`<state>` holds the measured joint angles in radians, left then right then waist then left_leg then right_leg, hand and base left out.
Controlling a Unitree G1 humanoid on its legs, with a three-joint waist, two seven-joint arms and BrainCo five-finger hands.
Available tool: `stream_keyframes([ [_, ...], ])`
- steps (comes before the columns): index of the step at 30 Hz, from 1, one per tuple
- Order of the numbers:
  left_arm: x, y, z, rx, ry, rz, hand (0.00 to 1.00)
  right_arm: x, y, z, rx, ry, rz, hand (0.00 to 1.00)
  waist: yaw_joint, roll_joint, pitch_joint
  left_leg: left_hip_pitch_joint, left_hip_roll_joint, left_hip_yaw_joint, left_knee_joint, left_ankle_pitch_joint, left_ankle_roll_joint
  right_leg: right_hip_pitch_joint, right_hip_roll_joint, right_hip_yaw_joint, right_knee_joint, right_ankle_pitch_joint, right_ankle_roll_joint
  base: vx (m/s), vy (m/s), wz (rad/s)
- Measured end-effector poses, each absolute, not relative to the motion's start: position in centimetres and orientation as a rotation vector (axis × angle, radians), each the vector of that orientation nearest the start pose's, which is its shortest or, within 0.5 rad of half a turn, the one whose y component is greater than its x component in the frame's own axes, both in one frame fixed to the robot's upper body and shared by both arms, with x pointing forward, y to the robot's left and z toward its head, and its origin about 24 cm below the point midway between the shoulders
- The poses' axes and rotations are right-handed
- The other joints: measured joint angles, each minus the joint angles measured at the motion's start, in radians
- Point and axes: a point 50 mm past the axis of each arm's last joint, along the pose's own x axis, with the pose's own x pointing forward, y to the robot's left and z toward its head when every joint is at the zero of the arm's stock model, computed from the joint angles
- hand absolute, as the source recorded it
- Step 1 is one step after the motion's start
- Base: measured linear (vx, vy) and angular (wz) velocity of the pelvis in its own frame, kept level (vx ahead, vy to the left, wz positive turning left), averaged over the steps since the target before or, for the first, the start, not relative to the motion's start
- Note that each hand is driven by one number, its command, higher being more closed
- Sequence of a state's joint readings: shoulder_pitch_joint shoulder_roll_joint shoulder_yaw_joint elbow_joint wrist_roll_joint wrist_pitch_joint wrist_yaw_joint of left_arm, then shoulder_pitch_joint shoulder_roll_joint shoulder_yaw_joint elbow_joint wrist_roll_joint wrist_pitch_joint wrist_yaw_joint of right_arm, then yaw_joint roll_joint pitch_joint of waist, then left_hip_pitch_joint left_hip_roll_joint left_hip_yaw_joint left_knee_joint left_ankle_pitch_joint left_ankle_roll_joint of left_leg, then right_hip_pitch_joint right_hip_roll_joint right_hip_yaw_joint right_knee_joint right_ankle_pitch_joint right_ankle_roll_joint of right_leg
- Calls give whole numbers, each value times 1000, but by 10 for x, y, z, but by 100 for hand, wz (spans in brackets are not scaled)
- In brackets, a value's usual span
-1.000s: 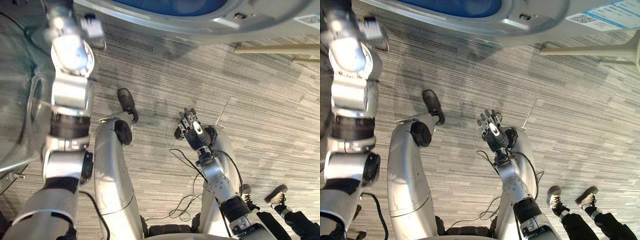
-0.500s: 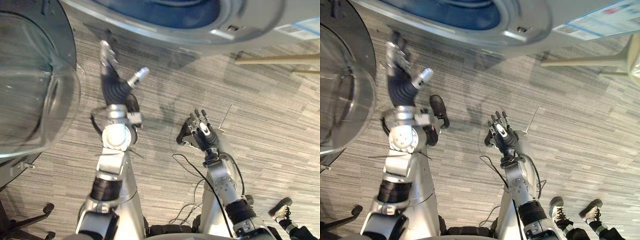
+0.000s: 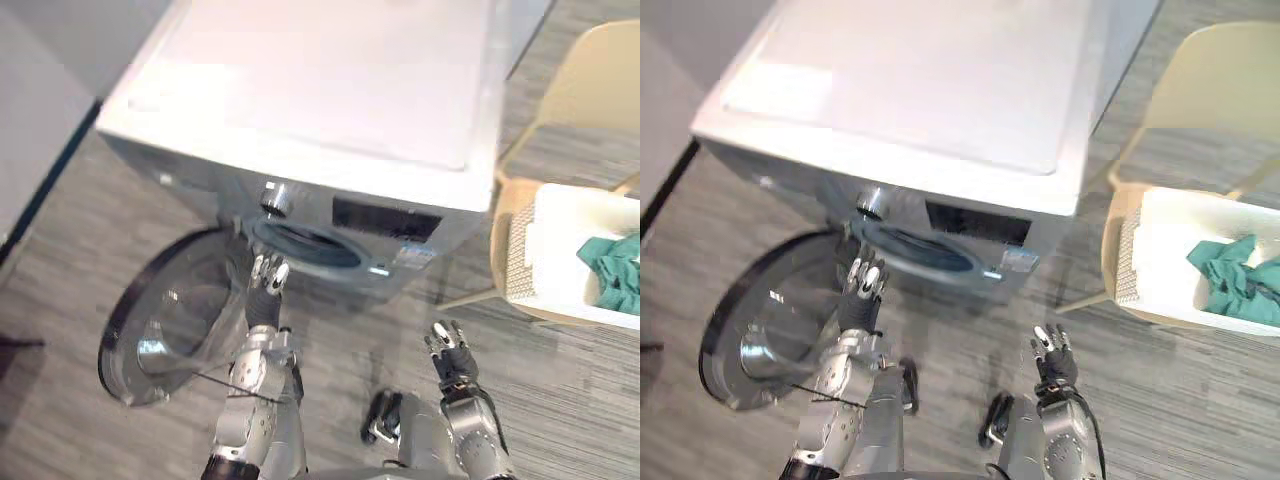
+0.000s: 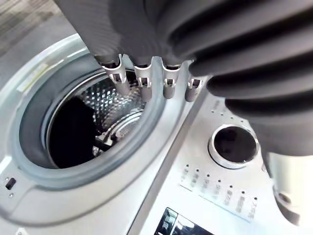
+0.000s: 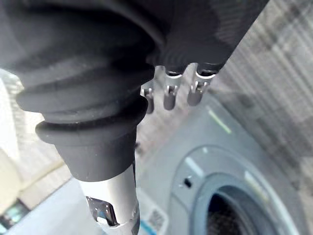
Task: Pick up the laundry basket with both hands and put the clothes into the washing machine.
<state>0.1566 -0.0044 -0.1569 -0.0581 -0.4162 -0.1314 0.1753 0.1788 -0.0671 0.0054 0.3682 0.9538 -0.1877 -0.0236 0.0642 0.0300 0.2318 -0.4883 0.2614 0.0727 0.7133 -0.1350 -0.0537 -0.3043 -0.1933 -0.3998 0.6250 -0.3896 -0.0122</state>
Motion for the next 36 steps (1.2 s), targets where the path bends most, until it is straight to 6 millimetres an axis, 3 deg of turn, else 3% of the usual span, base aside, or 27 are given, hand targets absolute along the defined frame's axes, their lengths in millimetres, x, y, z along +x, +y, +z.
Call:
stream_keyframes([
  [1, 215, 134, 20, -418, 59, 125, 0, 176, -198, -70, 816, 316, -442, 0, -2, 26, -31, 38, -19, -43, -41, -17, -23, 25, 21, 19, -46, 21, 15, 212, 163, -56],
  [3, 209, 137, 5, -388, 123, 146, 0, 169, -205, -77, 814, 344, -497, 0, -29, 27, -70, 92, -36, -75, -152, -9, -40, 55, 46, 37, -159, 88, 26, 166, 170, -41],
  [6, 202, 138, -9, -341, 191, 145, 0, 172, -202, -77, 826, 350, -516, 0, -38, 28, -83, 231, -24, -18, -373, -12, -57, 84, 93, 106, -287, 200, 17, 104, 136, -64],
  [9, 206, 133, -9, -305, 199, 99, 0, 183, -195, -68, 840, 314, -511, 0, -52, 26, -83, 296, -1, 50, -401, -12, -57, 9, 101, 189, -163, 258, 9, 33, 154, -65],
  [10, 206, 133, -8, -291, 197, 97, 0, 187, -194, -64, 848, 296, -503, 0, -52, 26, -83, 305, 7, 64, -394, -14, -61, -18, 108, 214, -133, 255, 20, -44, 102, -82],
  [11, 206, 138, -10, -256, 201, 103, 0, 191, -190, -59, 865, 269, -498, 0, -54, 8, -89, 320, 1, 90, -384, -16, -62, -4, 113, 250, -221, 281, 51, -63, 45, -67],
  [12, 207, 142, -11, -231, 205, 112, 0, 196, -191, -53, 866, 239, -501, 0, -59, -4, -93, 325, -12, 106, -354, -27, -78, -4, 105, 238, -225, 309, 48, -45, 43, -75],
  [15, 206, 148, -19, -223, 253, 151, 0, 206, -205, -39, 851, 159, -542, 0, -68, -2, -92, 387, -2, 135, -329, -33, -71, -7, 92, 181, -160, 345, 29, -40, 25, -77],
  [16, 203, 148, -21, -222, 265, 149, 0, 209, -214, -29, 808, 109, -558, 0, -70, 11, -97, 424, 19, 154, -368, -33, -70, 17, 113, 190, -226, 375, 69, -39, 17, -61],
  [17, 202, 146, -22, -234, 267, 152, 0, 210, -218, -24, 789, 81, -570, 0, -69, 26, -100, 431, 36, 174, -391, -33, -70, 23, 112, 184, -229, 361, 54, -45, -31, -46],
  [18, 203, 146, -21, -237, 264, 153, 0, 212, -227, -15, 769, 26, -589, 0, -82, 9, -107, 435, 17, 184, -423, -38, -77, -11, 44, 152, -111, 269, 5, -73, -95, -10],
  [19, 205, 147, -20, -234, 257, 151, 0, 209, -237, -10, 713, 1, -627, 0, -91, -9, -118, 430, 0, 198, -429, -41, -81, -8, -58, 129, -56, 251, 3, -76, -131, -9],
  [20, 204, 147, -20, -234, 257, 153, 0, 209, -240, -7, 699, -13, -633, 0, -84, -13, -120, 428, 5, 204, -415, -45, -88, -6, -83, 130, -66, 264, -1, -79, -207, -32],
  [21, 204, 148, -20, -234, 258, 158, 0, 211, -243, 0, 673, -39, -627, 0, -76, -18, -124, 418, 30, 207, -379, -54, -102, -8, -79, 139, -84, 277, 8, -59, -282, -72],
  [22, 203, 146, -21, -244, 264, 158, 0, 215, -246, 11, 632, -78, -615, 0, -70, 16, -125, 404, 69, 219, -351, -64, -115, -14, -31, 124, -95, 278, 10, -54, -278, -88],
  [23, 202, 144, -22, -251, 266, 157, 0, 218, -247, 18, 602, -104, -604, 0, -64, 32, -126, 410, 91, 232, -354, -65, -117, -21, -7, 123, -106, 276, 11, -44, -219, -102],
  [24, 203, 141, -21, -264, 265, 153, 0, 222, -250, 27, 569, -135, -589, 0, -54, 46, -132, 423, 116, 255, -372, -62, -122, -38, 11, 110, -127, 248, 32, -20, -340, -111],
  [25, 207, 137, -22, -275, 262, 138, 0, 225, -253, 37, 510, -168, -583, 0, -52, 42, -137, 437, 126, 296, -398, -62, -144, -46, -16, 16, -119, 155, 85, -11, -371, -89],
  [26, 207, 135, -25, -278, 276, 135, 0, 226, -255, 39, 494, -172, -582, 0, -56, 49, -138, 434, 143, 298, -400, -53, -159, -51, -21, -19, -105, 155, 81, 7, -437, -71],
  [27, 208, 137, -27, -278, 285, 142, 0, 227, -253, 39, 494, -167, -574, 0, -69, 49, -138, 437, 181, 297, -392, -36, -186, -74, 13, -19, -61, 133, 43, 58, -462, -54],
  [28, 205, 139, -29, -287, 294, 163, 0, 230, -250, 40, 497, -167, -557, 0, -76, 50, -139, 444, 221, 297, -364, -22, -186, -84, 62, -13, -31, 110, 7, 72, -475, -69],
  [29, 204, 139, -31, -292, 304, 170, 0, 232, -249, 42, 496, -173, -552, 0, -75, 47, -138, 442, 246, 299, -334, -9, -164, -84, 88, -7, -27, 102, -8, 77, -425, -79],
  [30, 202, 143, -34, -292, 318, 189, 0, 235, -248, 47, 491, -191, -543, 0, -75, 31, -134, 420, 276, 298, -258, 36, -74, -77, 119, 12, -34, 94, -29, 59, -238, -63],
  [31, 201, 144, -35, -295, 325, 191, 0, 237, -248, 51, 479, -207, -535, 0, -75, 19, -127, 394, 288, 290, -205, 55, -9, -66, 130, 26, -46, 95, -35, 92, -385, -67],
  [32, 197, 141, -38, -309, 340, 190, 0, 239, -248, 59, 456, -235, -515, 0, -76, 13, -125, 379, 291, 272, -141, 29, 16, -41, 153, 51, -80, 102, -46, 106, -436, -68],
  [34, 190, 136, -42, -333, 359, 188, 0, 243, -247, 69, 430, -269, -480, 0, -70, 8, -124, 374, 248, 233, -94, 14, 38, 3, 186, 105, -131, 114, -64, 96, -349, -90],
  [36, 181, 136, -46, -338, 382, 184, 0, 252, -239, 79, 418, -293, -420, 0, -36, 20, -130, 343, 183, 185, -26, -45, 40, 60, 250, 189, -238, 155, -69, 101, -219, -119],
])
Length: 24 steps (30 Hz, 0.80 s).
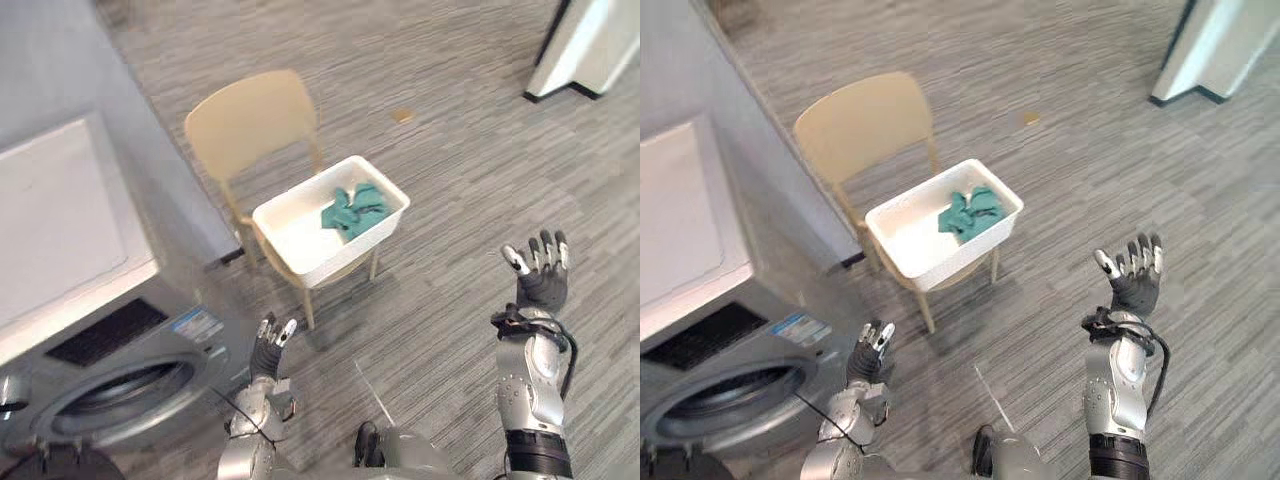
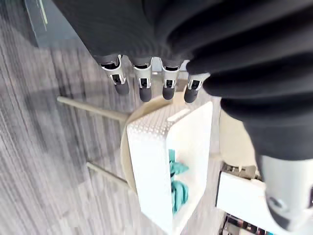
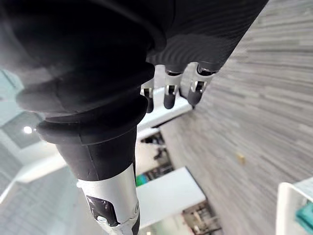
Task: Pick up the laundry basket with both hands and put the clothes into the washing machine.
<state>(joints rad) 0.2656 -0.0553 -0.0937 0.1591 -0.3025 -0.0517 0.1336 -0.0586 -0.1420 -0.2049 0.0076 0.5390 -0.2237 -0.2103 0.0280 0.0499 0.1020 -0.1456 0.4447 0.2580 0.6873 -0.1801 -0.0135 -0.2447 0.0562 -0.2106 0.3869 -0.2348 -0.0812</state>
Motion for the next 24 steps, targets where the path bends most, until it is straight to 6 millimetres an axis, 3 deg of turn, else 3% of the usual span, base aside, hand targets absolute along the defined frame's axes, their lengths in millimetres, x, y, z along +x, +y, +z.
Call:
stream_keyframes([
  [2, 176, 138, -49, -338, 395, 190, 0, 255, -235, 81, 420, -300, -400, 0, 15, 15, -4, -56, -53, 0, 44, -45, 11, 51, 26, 28, -89, 17, 7, 113, -121, -65],
  [4, 174, 141, -50, -338, 398, 204, 0, 257, -231, 87, 387, -323, -395, 0, 18, 20, 0, -124, -182, -40, 38, -97, -24, 106, 29, 41, -149, 46, -21, 165, -53, -20],
  [5, 173, 142, -50, -337, 402, 210, 0, 259, -229, 91, 370, -334, -387, 0, 25, 23, 2, -136, -219, -51, 24, -103, -23, 121, 30, 49, -164, 53, -26, 207, 5, -45],
  [7, 168, 146, -51, -337, 406, 233, 0, 271, -212, 104, 310, -370, -343, 0, 82, 32, 6, -175, -374, -84, -81, -107, -16, 188, 36, 117, -218, 75, -14, 205, 61, -83],
  [9, 167, 147, -48, -338, 392, 235, 0, 276, -199, 109, 314, -380, -298, 0, 105, 39, 7, -194, -426, -115, -150, -99, -14, 226, 44, 145, -242, 74, -6, 231, 87, -62],
  [10, 166, 147, -46, -342, 385, 236, 0, 277, -187, 111, 327, -382, -256, 0, 124, 51, 0, -182, -432, -124, -242, -50, 6, 251, 58, 155, -252, 64, 9, 241, 96, -53],
  [11, 166, 148, -46, -344, 384, 239, 0, 277, -182, 110, 334, -378, -239, 0, 128, 59, -4, -170, -429, -118, -250, -6, 75, 268, 63, 157, -255, 56, 19, 266, 86, -25],
  [12, 166, 150, -47, -346, 386, 250, 0, 278, -168, 108, 367, -364, -203, 0, 128, 35, -7, -153, -443, -112, -263, -4, 94, 285, 45, 135, -260, 32, 50, 278, 63, 15],
  [14, 171, 150, -42, -348, 362, 242, 0, 276, -156, 115, 407, -387, -166, 0, 129, 12, -1, -151, -461, -105, -252, -17, 118, 283, 9, 55, -228, -18, 69, 296, 72, 29],
  [15, 171, 148, -42, -350, 365, 234, 0, 276, -149, 115, 419, -385, -137, 0, 144, 7, -3, -145, -471, -101, -237, -32, 136, 293, -4, 31, -225, -26, 70, 246, 85, 10],
  [17, 170, 145, -42, -350, 371, 219, 0, 275, -145, 113, 425, -374, -120, 0, 173, 6, -3, -110, -481, -98, -250, -84, 140, 299, -18, 13, -171, -53, 116, 194, 73, -1],
  [18, 166, 144, -45, -350, 390, 213, 0, 273, -143, 108, 430, -354, -117, 0, 182, 2, -1, -80, -481, -97, -255, -112, 131, 243, -42, 1, 9, -98, 182, 152, 51, -4],
  [19, 164, 145, -46, -345, 402, 211, 0, 271, -142, 105, 429, -343, -106, 0, 180, -2, -1, -65, -482, -99, -254, -122, 128, 197, -63, -7, 140, -104, 209, 228, 51, 6],
  [20, 159, 147, -49, -328, 426, 195, 0, 268, -139, 98, 418, -315, -93, 0, 174, -17, -4, -33, -496, -116, -249, -134, 129, 103, -113, -12, 411, -72, 270, 293, 24, 47],
  [21, 156, 147, -51, -308, 447, 175, 0, 264, -141, 91, 405, -290, -101, 0, 146, -25, -2, -1, -504, -153, -234, -143, 132, 49, -151, -15, 602, -52, 307, 321, 7, 74],
  [24, 158, 151, -49, -275, 438, 165, 0, 258, -151, 81, 364, -252, -136, 0, 96, -25, -2, 60, -498, -277, -245, -143, 132, -13, -219, -42, 772, -54, 292, 354, -90, 128],
])
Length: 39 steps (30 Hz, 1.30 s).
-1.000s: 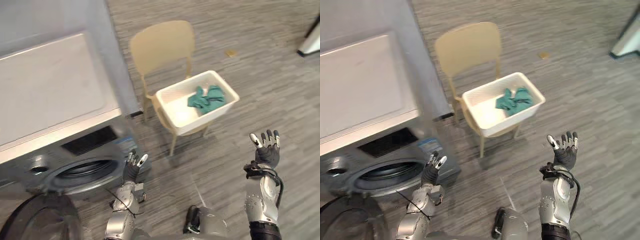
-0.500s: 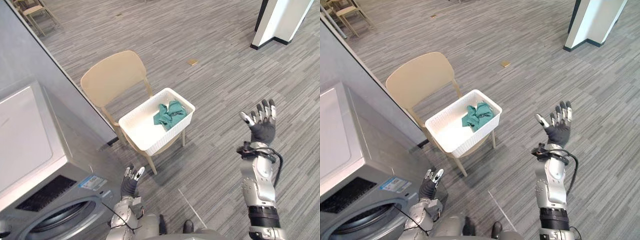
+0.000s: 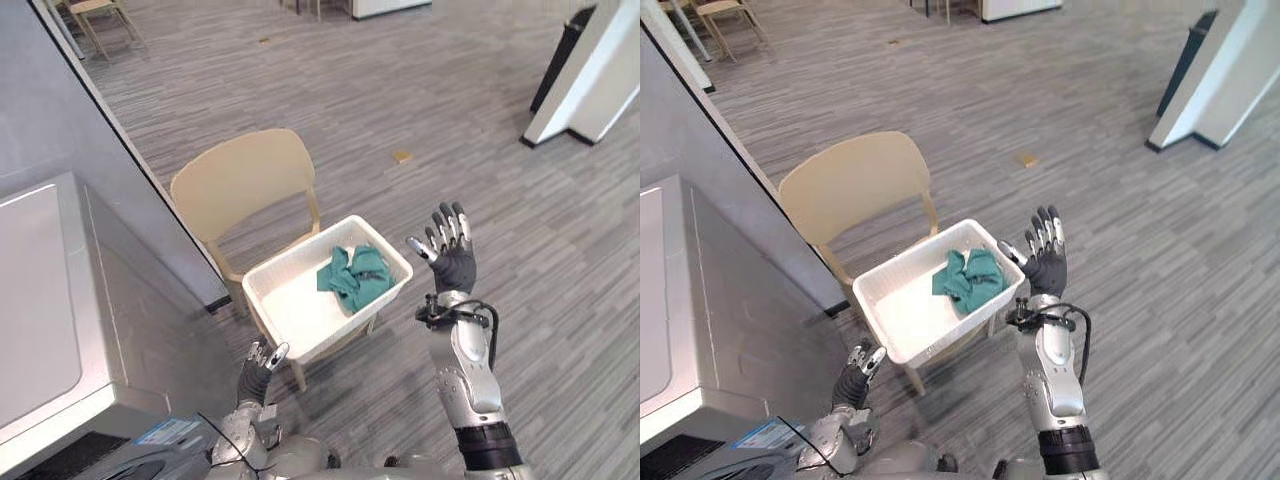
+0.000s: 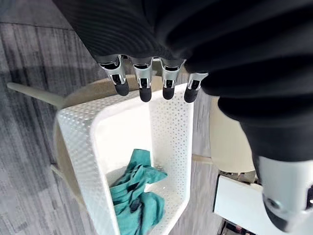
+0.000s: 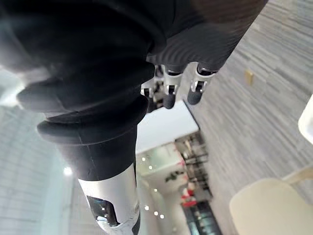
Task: Pick up the laundry basket with both hands and put the clothes into the washing machine.
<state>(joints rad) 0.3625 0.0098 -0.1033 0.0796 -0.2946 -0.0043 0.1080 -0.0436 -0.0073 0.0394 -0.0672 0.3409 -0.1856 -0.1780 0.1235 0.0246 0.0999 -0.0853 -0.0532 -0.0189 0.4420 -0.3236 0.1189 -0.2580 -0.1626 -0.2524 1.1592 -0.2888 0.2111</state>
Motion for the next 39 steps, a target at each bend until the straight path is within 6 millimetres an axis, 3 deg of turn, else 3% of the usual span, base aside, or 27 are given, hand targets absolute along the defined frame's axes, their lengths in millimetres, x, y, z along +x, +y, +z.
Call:
stream_keyframes([
  [1, 161, 151, -47, -268, 425, 163, 0, 258, -160, 81, 333, -260, -159, 0, -2, 1, -1, 35, 6, -63, -28, 1, -8, -25, -64, -20, -43, -11, -74, 414, -206, 127],
  [3, 167, 152, -44, -275, 401, 172, 0, 258, -168, 82, 288, -264, -172, 0, -3, 7, -3, 55, 30, -154, -42, -3, -59, -32, -82, 10, -288, -40, -124, 352, -267, 111],
  [5, 168, 155, -43, -274, 395, 183, 0, 258, -174, 83, 261, -271, -181, 0, -1, 14, -6, 57, 61, -205, -43, -20, -104, -56, -47, 121, -495, -31, -127, 241, -334, 79],
  [7, 170, 156, -45, -271, 400, 187, 0, 257, -183, 84, 194, -273, -211, 0, -3, 22, -2, 71, 103, -239, -43, -46, -154, -74, -9, 257, -679, 37, -124, 279, -472, 68],
  [8, 169, 157, -45, -263, 402, 188, 0, 256, -188, 86, 138, -278, -228, 0, -5, 8, -7, 89, 126, -256, -41, -79, -214, -60, 7, 361, -838, 165, -128, 300, -511, 55],
  [9, 169, 158, -45, -259, 402, 188, 0, 255, -189, 87, 123, -282, -236, 0, -8, -9, -5, 95, 128, -267, -42, -93, -238, -48, 3, 391, -879, 265, -108, 331, -639, 72],
  [10, 168, 151, -52, -288, 434, 199, 0, 254, -196, 90, 79, -291, -244, 0, -8, 32, -10, 105, 182, -295, -44, -107, -267, -41, 40, 357, -825, 250, -22, 190, -413, 58],
  [11, 169, 146, -51, -311, 430, 196, 0, 254, -199, 93, 57, -298, -256, 0, -11, 43, -14, 99, 205, -292, -51, -91, -294, -43, 50, 335, -811, 236, -38, 187, -459, 72],
  [12, 172, 137, -49, -321, 422, 161, 0, 252, -206, 101, 25, -325, -280, 0, -9, 51, -14, 93, 226, -296, -76, -31, -334, -46, 52, 299, -777, 211, -66, 163, -420, 70],
  [14, 179, 136, -44, -327, 392, 157, 0, 249, -206, 118, -10, -393, -273, 0, -19, 52, -16, 68, 246, -335, -102, 62, -340, -42, 42, 208, -731, 180, -109, 137, -464, 121],
  [18, 180, 138, -41, -364, 371, 187, 0, 248, -203, 132, -109, -447, -246, 0, -31, 54, -18, -43, 271, -309, -139, 186, -269, -30, 9, 32, -727, 155, -145, 35, -320, 140],
  [20, 179, 138, -44, -362, 385, 185, 0, 252, -208, 122, -214, -385, -248, 0, -36, 45, -15, -67, 306, -119, -222, 281, -195, 18, -24, -79, -776, 152, -150, -43, -156, 173],
  [21, 178, 139, -45, -352, 388, 177, 0, 255, -212, 115, -286, -343, -254, 0, -37, 31, -5, -60, 328, 17, -249, 289, -180, 50, -34, -135, -805, 153, -151, -67, -40, 170],
  [22, 175, 138, -47, -346, 400, 169, 0, 256, -216, 108, -340, -300, -258, 0, -39, 41, -5, -57, 335, 108, -269, 286, -185, 81, -34, -186, -818, 156, -155, -73, 14, 143],
  [24, 171, 136, -49, -332, 408, 141, 0, 255, -220, 99, -427, -245, -241, 0, -33, 39, -7, -39, 331, 116, -326, 284, -190, 103, -38, -223, -837, 159, -148, -91, 79, 87],
  [26, 170, 135, -49, -305, 409, 111, 0, 255, -223, 96, -487, -227, -222, 0, -32, 38, -7, -46, 306, 111, -360, 301, -234, 114, -52, -240, -876, 175, -113, -135, 170, 44],
  [33, 163, 150, -53, -183, 428, 58, 0, 247, -231, 69, -614, -76, -109, 0, -30, -26, -33, -80, 218, 104, -373, 321, -229, 151, -89, -214, -1026, 283, -58, -22, 144, 16],
  [35, 163, 154, -52, -182, 424, 72, 0, 247, -240, 57, -674, 3, -57, 0, -28, -35, -30, -104, 192, 93, -372, 340, -229, 151, -100, -228, -1055, 312, -57, 52, 83, 27],
  [39, 162, 160, -52, -162, 426, 77, 0, 256, -254, 48, -766, 88, -10, 0, -28, -54, -16, -155, 189, 45, -375, 357, -234, 147, -87, -274, -1089, 329, -64, 39, 11, 32],
])
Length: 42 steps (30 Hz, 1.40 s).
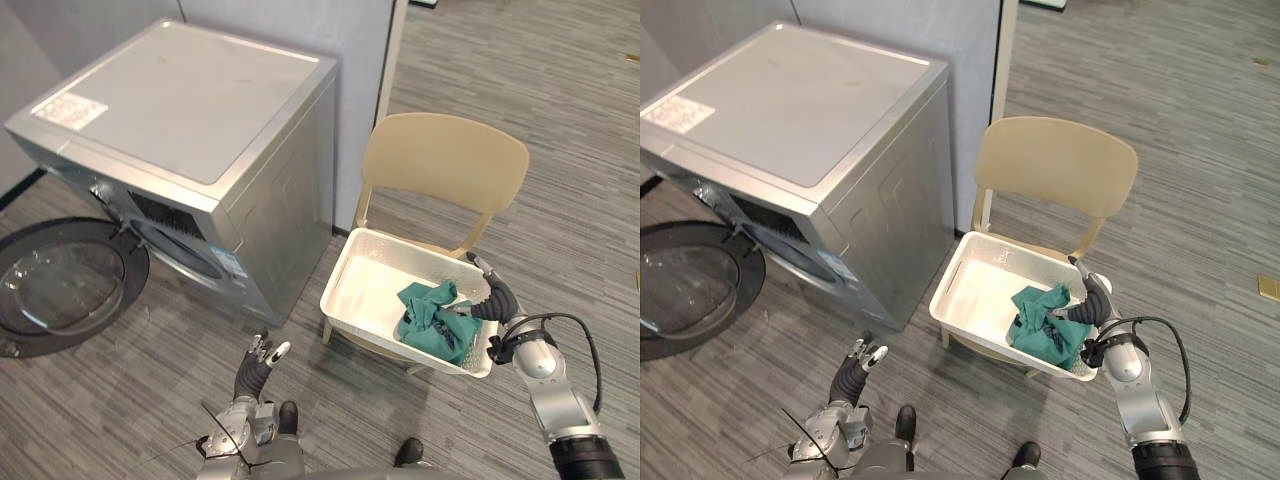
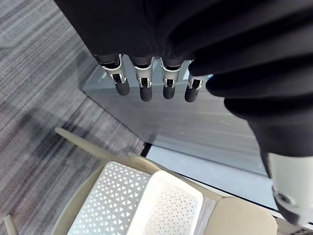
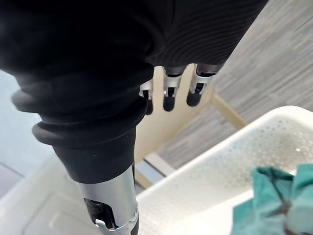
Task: Pick up the laundry basket with both hands and put the clothes into the washing machine.
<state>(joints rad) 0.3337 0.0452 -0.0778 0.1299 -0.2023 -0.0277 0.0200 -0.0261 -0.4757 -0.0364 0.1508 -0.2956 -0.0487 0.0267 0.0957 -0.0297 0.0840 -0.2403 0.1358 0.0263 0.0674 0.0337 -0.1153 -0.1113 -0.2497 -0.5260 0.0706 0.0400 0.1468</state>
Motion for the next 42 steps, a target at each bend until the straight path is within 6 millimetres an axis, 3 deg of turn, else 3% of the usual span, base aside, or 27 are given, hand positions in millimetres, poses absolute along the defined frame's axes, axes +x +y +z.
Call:
stream_keyframes([
  [2, 162, 159, -52, -156, 426, 68, 0, 277, -262, 59, -838, 84, 2, 0, 3, -18, 23, -22, 3, -8, -16, 18, -1, -18, 10, -8, -15, 10, -5, -15, -29, 16],
  [5, 165, 152, -50, -149, 419, 23, 0, 306, -281, 94, -957, 50, -31, 0, 8, -23, 73, -52, 2, -19, -58, 57, 1, -47, 17, -21, -41, 35, -11, -53, 3, 12],
  [8, 165, 147, -50, -150, 420, -3, 0, 318, -286, 110, -1000, 39, -47, 0, 32, -25, 101, -75, 2, -26, -69, 71, 3, -70, 18, -25, -40, 38, -14, -53, 4, 6],
  [16, 178, 143, -40, -138, 363, -40, 0, 340, -275, 112, -1018, 66, 4, 0, 57, -30, 173, -116, 3, -31, -69, 86, 4, -112, 21, -21, -38, 48, -21, -45, 4, 0],
  [23, 188, 142, -33, -127, 327, -46, 0, 339, -266, 93, -987, 155, 106, 0, 59, -38, 184, -119, 2, -42, -77, 98, 10, -113, 21, -28, -38, 48, -21, -11, -3, 3],
  [26, 190, 141, -31, -110, 315, -57, 0, 334, -274, 73, -983, 266, 128, 0, 59, -40, 189, -119, 0, -57, -110, 124, 15, -113, 21, -50, -33, 47, -21, -43, -6, 18],
  [29, 191, 141, -28, -107, 305, -56, 0, 335, -280, 67, -983, 316, 113, 0, 75, -40, 204, -118, 0, -58, -120, 131, 22, -122, 16, -48, -16, 44, -22, -73, 11, 5],
  [36, 195, 145, -25, -203, 292, 21, 0, 359, -299, 106, -1056, 327, 6, 0, 90, -29, 300, -155, 3, -58, -152, 165, 26, -176, 16, -45, -3, 56, -26, -100, -2, 0],
  [39, 201, 145, -18, -249, 248, 58, 0, 361, -310, 113, -1069, 348, -52, 0, 105, -21, 316, -189, 2, -62, -157, 177, 22, -209, 15, -48, -4, 63, -30, -18, -4, 2],
  [42, 206, 142, -8, -290, 187, 77, 0, 362, -322, 118, -1116, 379, -114, 0, 116, 5, 347, -211, -4, -71, -156, 186, 21, -228, 11, -52, -6, 67, -29, 13, -14, 5],
])
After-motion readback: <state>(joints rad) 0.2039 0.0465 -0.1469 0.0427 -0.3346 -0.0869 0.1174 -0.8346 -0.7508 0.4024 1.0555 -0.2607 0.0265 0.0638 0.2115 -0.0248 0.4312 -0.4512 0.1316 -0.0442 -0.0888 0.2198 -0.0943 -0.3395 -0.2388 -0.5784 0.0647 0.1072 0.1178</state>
